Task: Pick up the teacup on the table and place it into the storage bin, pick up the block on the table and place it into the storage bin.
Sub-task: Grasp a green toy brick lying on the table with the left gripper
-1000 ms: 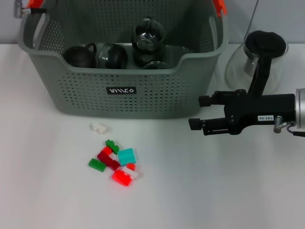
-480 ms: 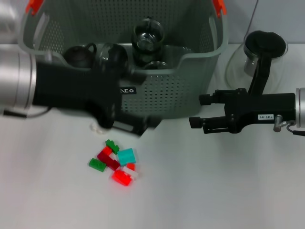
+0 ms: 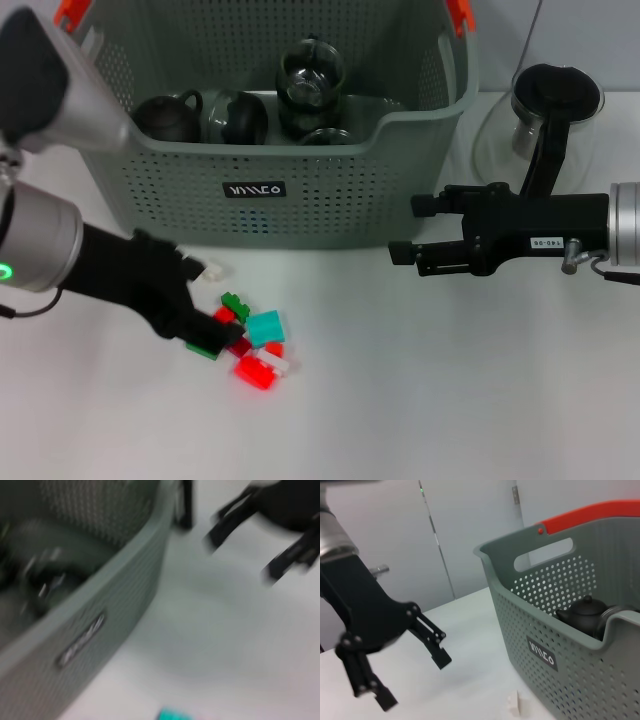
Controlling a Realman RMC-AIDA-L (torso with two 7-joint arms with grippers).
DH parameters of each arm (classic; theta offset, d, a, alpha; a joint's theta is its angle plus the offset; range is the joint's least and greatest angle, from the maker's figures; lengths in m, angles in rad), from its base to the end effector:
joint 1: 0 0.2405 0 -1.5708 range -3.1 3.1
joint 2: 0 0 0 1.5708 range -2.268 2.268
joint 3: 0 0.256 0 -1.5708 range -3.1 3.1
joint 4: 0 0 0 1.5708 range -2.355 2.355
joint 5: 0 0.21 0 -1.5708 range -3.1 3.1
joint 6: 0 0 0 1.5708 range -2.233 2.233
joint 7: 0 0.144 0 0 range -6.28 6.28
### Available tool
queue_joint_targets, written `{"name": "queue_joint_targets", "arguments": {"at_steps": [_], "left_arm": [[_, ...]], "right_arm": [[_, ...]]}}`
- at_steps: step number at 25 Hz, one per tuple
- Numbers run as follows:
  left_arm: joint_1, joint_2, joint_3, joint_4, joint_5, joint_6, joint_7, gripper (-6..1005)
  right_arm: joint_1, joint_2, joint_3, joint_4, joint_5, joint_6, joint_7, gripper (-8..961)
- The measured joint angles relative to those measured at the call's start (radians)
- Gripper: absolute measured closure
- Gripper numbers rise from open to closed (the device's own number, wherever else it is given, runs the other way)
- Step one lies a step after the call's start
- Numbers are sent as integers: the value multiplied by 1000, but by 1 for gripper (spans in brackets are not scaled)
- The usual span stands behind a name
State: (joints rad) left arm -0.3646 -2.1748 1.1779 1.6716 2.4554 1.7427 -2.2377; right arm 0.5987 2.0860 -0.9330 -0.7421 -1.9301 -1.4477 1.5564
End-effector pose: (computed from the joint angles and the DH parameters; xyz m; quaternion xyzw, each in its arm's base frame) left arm -0.1855 0.3009 0.0369 -0.9527 -0.2543 0.0741 0.1490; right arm 0.2158 0.3573 -0.0180 -0.9540 0.2003 0.2008 0.0969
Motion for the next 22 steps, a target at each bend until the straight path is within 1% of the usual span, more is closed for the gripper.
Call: {"name": "queue_joint_targets", "arguments": {"at_steps": [4, 8, 9, 10, 11, 16, 20, 22], "left_arm": [[-21, 0, 68, -39, 158, -38, -87, 62], [-51, 1, 146, -107, 260, -107, -182, 62], [-51, 1, 146, -107, 260, -107, -182, 62], [-60, 1, 169, -127, 284, -130, -205, 62], [-75, 2, 213, -163, 317, -159, -243, 62], [-110, 3, 302, -222, 372, -169, -314, 63], [-122, 2, 320, -227, 382, -169, -339, 63], [-125, 1, 323, -228, 382, -169, -343, 63]], "right_arm": [[-2, 0, 0, 0, 4, 4, 0, 101], [-2, 0, 0, 0, 5, 10, 0, 101], [-2, 0, 0, 0, 5, 14, 0, 101], [-1, 0, 0, 0, 4, 17, 0, 101], [0, 0, 0, 0, 3, 21, 0, 100], [5, -1, -7, -1, 1, 11, -8, 100], [5, 0, -16, 0, 0, -3, -23, 100], [6, -4, -34, 0, -1, -18, -24, 100]]}}
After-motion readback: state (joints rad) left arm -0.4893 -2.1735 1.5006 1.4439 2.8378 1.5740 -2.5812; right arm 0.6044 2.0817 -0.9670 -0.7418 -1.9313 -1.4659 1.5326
